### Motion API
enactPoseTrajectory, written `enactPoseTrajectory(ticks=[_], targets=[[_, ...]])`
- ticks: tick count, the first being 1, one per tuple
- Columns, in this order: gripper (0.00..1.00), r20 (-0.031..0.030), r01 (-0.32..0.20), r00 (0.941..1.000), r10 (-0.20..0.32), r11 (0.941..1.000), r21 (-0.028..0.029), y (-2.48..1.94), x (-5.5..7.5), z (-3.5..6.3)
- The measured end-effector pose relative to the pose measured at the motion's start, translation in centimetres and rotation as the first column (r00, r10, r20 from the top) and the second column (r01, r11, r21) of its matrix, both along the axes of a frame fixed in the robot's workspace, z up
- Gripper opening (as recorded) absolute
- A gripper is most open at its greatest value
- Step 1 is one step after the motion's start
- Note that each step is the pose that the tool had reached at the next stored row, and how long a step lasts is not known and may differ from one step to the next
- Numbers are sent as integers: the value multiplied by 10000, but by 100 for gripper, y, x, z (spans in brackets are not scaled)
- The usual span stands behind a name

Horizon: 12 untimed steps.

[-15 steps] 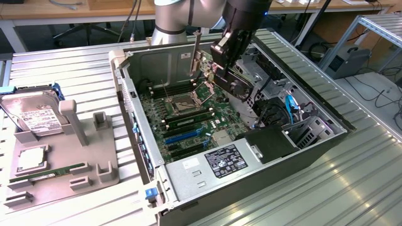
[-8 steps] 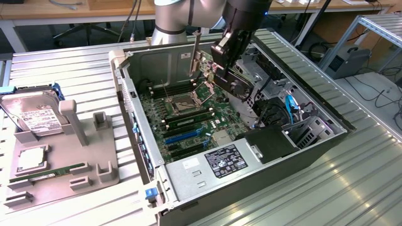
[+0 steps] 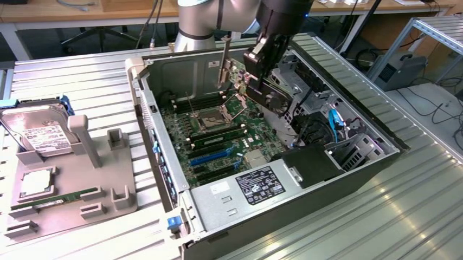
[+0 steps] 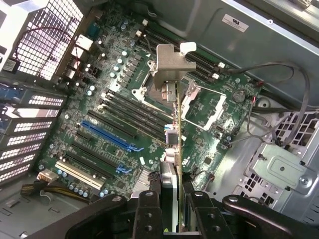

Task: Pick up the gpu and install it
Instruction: 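Insert the gpu into the slot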

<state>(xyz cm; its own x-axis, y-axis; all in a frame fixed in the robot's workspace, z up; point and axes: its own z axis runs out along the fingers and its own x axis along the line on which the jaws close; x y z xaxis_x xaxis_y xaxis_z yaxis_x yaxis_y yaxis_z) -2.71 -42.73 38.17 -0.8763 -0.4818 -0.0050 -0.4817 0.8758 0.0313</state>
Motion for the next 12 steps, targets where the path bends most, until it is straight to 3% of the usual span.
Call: enactPoseTrajectory(ticks=[12], targets=[[27, 0, -253, 9997, 253, 9997, 0, 0, 0, 0]])
